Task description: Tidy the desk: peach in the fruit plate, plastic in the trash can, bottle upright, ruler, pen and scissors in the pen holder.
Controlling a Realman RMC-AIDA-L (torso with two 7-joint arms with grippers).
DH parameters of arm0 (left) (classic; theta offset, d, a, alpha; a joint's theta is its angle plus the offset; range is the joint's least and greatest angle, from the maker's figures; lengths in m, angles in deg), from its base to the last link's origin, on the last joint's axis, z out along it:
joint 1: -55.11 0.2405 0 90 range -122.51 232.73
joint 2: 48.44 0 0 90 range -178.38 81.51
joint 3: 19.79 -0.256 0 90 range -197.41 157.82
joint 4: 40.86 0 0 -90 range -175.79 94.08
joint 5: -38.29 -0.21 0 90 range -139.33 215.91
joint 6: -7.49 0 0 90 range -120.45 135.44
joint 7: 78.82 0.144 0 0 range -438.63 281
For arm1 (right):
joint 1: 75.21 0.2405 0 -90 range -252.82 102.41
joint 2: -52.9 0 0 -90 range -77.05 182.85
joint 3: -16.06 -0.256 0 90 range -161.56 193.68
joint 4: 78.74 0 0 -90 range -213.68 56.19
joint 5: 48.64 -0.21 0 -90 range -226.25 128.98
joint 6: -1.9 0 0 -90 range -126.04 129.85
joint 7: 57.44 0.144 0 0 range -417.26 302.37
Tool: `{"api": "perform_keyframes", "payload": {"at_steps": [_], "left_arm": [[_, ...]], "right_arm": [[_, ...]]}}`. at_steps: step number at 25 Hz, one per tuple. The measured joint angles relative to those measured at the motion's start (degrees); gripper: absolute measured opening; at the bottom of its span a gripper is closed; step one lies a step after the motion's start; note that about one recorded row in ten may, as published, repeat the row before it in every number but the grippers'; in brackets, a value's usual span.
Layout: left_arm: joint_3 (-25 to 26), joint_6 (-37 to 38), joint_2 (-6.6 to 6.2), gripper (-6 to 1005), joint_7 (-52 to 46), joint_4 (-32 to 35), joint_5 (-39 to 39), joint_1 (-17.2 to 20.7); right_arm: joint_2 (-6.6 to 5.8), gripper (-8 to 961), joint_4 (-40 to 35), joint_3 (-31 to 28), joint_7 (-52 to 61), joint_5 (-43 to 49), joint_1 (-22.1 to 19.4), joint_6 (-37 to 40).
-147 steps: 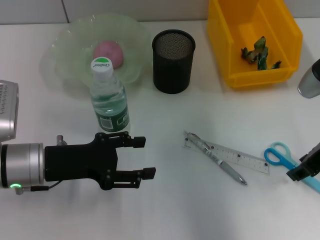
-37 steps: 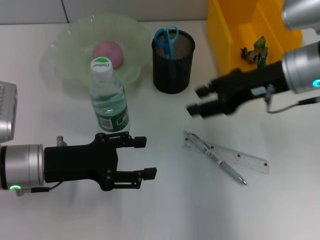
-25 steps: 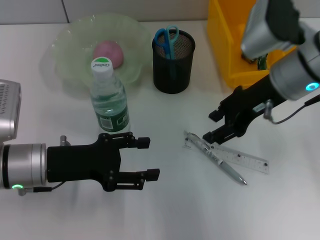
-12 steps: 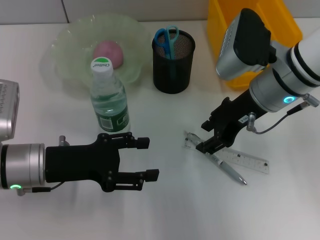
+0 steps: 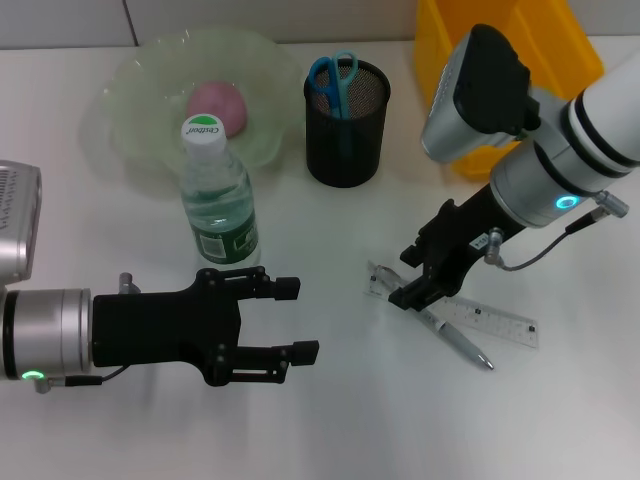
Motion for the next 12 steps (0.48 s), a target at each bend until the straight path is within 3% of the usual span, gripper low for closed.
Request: {"api": "perform_keyframes", "payload": {"at_steps": [12], "left_arm": [[0.18, -0.2, 0.0, 786, 0.43, -0.31, 0.01, 0.18]], "right_arm": [[0.09, 585, 3.14, 0.06, 0.13, 0.15, 1.48, -0.79]]}}
